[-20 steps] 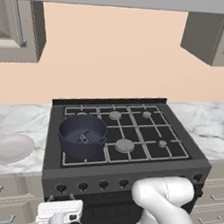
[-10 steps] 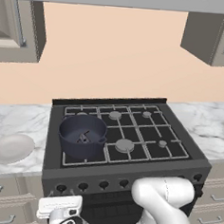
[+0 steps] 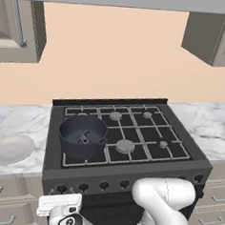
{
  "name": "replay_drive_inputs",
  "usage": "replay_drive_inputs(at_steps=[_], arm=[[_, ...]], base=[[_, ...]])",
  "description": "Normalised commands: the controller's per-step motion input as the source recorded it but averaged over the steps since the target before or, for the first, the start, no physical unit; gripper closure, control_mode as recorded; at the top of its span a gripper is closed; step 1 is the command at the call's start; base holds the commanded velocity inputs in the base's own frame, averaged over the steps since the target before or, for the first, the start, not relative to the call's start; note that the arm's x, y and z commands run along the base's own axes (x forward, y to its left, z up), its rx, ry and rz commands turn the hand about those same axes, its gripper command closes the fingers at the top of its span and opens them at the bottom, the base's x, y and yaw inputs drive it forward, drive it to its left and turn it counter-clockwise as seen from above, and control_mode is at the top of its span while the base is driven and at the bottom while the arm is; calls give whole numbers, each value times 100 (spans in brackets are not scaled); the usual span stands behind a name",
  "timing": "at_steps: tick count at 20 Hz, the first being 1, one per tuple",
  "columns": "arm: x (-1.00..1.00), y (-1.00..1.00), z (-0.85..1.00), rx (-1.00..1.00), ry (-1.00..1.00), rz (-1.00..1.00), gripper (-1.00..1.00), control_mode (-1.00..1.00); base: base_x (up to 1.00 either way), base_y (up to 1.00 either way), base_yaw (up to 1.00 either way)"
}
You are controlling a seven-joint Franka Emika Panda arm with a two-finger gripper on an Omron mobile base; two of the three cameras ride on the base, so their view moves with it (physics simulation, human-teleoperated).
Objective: Retrieve the frozen meat and place it in the pot on a burner. Then turn the burner on.
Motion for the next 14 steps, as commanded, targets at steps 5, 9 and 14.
replay_drive_inputs(at_steps=[5, 9, 14], arm=[[8, 0, 0, 0, -1, 0, -100, -100], [2, 0, 0, 0, 0, 0, 100, -100], [0, 0, 0, 0, 0, 0, 100, -100]], base=[[0, 0, 0], [0, 0, 0], [0, 0, 0]])
